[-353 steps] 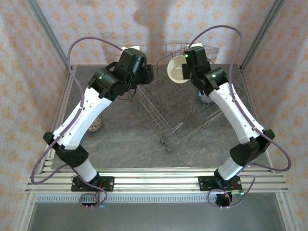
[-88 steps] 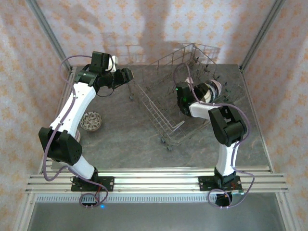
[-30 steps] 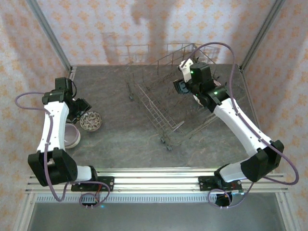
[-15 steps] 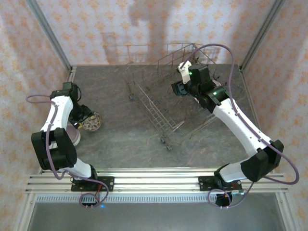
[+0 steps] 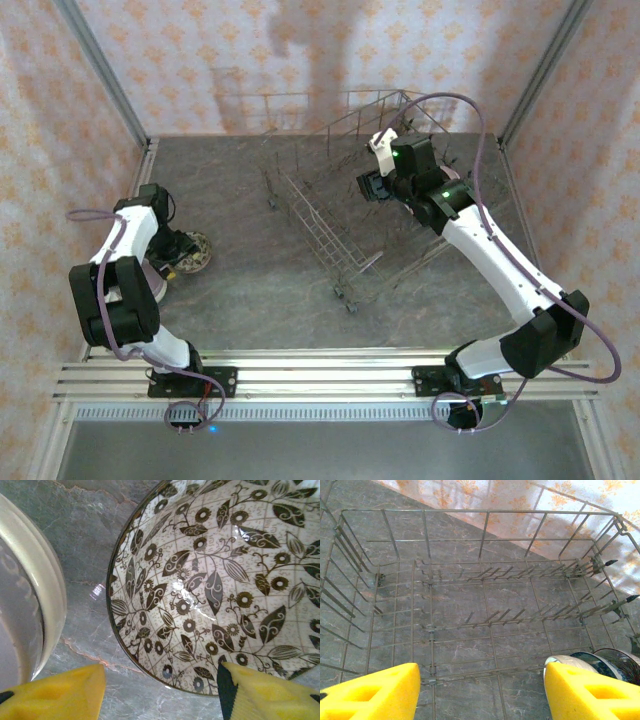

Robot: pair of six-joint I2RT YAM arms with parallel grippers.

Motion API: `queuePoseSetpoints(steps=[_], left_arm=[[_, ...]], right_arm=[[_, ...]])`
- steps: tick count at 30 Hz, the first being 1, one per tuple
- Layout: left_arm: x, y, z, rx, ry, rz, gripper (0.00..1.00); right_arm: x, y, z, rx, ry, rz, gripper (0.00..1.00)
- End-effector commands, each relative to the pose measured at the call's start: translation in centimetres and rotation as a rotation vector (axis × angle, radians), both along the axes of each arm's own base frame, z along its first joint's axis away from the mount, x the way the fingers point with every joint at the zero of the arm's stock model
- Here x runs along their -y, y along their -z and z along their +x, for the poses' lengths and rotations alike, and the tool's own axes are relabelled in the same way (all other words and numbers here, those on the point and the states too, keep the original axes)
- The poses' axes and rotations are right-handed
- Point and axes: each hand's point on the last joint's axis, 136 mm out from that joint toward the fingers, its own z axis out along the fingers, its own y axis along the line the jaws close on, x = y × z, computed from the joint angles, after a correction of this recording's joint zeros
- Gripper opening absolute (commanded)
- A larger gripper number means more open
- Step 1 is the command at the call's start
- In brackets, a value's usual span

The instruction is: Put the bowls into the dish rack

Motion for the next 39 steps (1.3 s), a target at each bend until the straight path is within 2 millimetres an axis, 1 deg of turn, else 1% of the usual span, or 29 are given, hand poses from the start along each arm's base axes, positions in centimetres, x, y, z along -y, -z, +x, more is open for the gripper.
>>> queuePoseSetpoints(steps=[1, 10, 13, 19, 29, 39], left_arm=[[-0.2, 1.1, -0.7, -0.032, -0.036, -0.005, 0.63], [0.0, 1.6, -0.4, -0.036, -0.038, -0.021, 0.61], [0.1, 1.4, -0.2, -0.025, -0.037, -0.020, 0.59], [0.5, 1.9, -0.3, -0.050, -0.014, -0.030, 0.54], [1.4, 1.9, 0.2, -0.070, 0.036, -0.043, 0.43], [3.3, 2.1, 1.1, -0.093, 0.139, -0.067, 0.28]], right_arm=[[0.2, 0.8, 0.0, -0.020, 0.016, -0.010, 0.66], [0.3, 0.9, 0.2, -0.018, 0.019, -0.018, 0.66], [0.3, 0.8, 0.3, -0.015, 0.021, -0.019, 0.66], [0.2, 1.1, 0.4, -0.018, 0.022, -0.023, 0.66], [0.3, 1.1, 0.5, -0.013, 0.022, -0.035, 0.66], [0.6, 0.8, 0.4, 0.000, 0.027, -0.045, 0.66]])
